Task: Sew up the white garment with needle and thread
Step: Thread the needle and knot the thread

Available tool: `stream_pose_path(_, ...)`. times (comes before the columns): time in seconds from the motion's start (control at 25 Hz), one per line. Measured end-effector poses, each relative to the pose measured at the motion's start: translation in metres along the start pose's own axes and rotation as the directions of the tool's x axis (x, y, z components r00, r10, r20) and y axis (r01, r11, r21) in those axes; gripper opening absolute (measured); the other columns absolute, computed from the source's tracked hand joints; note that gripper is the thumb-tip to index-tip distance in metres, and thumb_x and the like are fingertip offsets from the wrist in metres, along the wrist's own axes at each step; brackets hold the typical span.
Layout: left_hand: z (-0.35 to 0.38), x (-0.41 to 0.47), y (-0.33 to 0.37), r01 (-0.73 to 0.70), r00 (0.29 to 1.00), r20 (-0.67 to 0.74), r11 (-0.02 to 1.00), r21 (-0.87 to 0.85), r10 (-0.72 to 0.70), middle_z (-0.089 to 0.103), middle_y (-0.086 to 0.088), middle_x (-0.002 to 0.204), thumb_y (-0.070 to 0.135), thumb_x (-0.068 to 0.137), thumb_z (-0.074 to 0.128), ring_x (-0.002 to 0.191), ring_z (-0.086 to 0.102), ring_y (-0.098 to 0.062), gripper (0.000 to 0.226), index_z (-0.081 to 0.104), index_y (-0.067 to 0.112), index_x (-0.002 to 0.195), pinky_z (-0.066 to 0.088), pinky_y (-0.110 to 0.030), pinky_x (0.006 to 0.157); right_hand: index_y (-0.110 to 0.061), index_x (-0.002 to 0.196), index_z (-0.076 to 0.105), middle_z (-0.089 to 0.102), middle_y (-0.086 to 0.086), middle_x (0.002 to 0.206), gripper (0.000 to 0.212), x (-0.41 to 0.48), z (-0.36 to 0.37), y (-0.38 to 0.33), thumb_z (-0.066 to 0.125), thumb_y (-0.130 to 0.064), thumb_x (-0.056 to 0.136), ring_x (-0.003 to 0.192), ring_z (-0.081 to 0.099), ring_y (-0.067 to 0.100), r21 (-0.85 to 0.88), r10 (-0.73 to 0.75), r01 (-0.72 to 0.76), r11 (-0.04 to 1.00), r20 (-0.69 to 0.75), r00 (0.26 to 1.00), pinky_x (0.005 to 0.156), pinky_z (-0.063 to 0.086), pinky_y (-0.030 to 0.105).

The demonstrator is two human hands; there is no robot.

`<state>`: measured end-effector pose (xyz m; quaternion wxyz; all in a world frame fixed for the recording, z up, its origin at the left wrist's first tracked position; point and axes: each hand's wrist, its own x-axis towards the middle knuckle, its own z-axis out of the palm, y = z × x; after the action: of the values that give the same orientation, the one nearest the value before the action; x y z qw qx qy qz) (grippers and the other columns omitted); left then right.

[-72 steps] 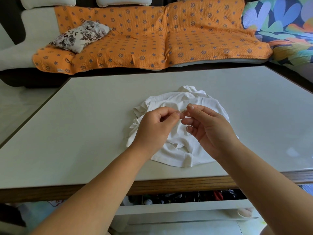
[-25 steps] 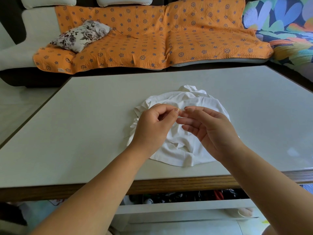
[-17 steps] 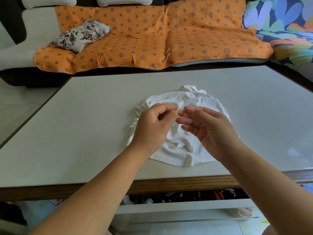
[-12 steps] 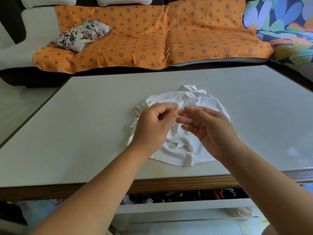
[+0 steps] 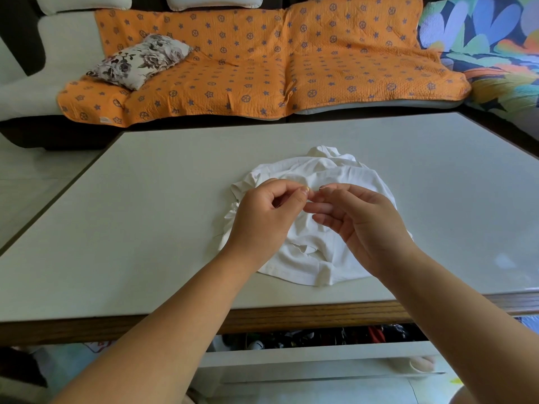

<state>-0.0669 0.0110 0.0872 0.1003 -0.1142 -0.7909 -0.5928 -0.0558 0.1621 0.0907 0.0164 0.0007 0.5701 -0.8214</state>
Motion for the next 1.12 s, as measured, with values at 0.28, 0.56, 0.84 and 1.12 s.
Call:
stream_pose_path(0.28,-0.0002,0.0002,0.0004,0.033,0.999,0.020,0.999,-0.009,-0.033,0.056,0.027,0.053,0.016,0.095,0.060,0.054,0.052,0.009,0.015,0.074,0.011,0.097,0.037,-0.005,0.056,-0.004,0.084,0.066,0.076,0.016,0.090,0.015,0.0000,0.0001,-0.0005,0.055,-0.004,0.095,0.083,0.075,0.024,0.008,-0.003,0.003,1.000,-0.006,1.000,0.068,0.057,0.024)
stream_pose_path(0.56,-0.0015,0.0003,0.0004,0.037,0.999,0.027,0.999,-0.022,-0.036,0.054,0.026,0.049,0.014,0.096,0.058,0.052,0.052,0.009,0.016,0.073,0.008,0.099,0.036,-0.005,0.056,-0.003,0.088,0.065,0.076,0.016,0.089,0.012,0.0008,-0.0003,-0.0001,0.055,-0.005,0.095,0.083,0.075,0.025,0.015,-0.008,0.008,1.000,-0.007,1.000,0.067,0.058,0.025)
stream_pose_path(0.84,-0.0019,0.0005,0.0006,0.039,0.999,0.032,0.999,-0.035,-0.038,0.053,0.026,0.048,0.014,0.095,0.058,0.051,0.052,0.008,0.016,0.073,0.009,0.099,0.036,-0.005,0.055,-0.007,0.083,0.065,0.076,0.017,0.090,0.017,0.0004,0.0003,-0.0015,0.054,-0.005,0.096,0.082,0.075,0.026,0.005,-0.012,0.012,1.000,-0.006,1.000,0.066,0.058,0.025)
stream_pose_path(1.12,-0.0020,0.0014,-0.0005,0.037,0.999,0.031,0.998,-0.041,-0.036,0.054,0.026,0.049,0.015,0.096,0.058,0.053,0.052,0.008,0.016,0.073,0.009,0.099,0.037,-0.006,0.057,-0.006,0.088,0.066,0.076,0.018,0.092,0.016,0.0019,-0.0019,-0.0010,0.053,-0.006,0.097,0.083,0.075,0.027,0.030,-0.010,0.010,0.999,0.013,1.000,0.067,0.058,0.025)
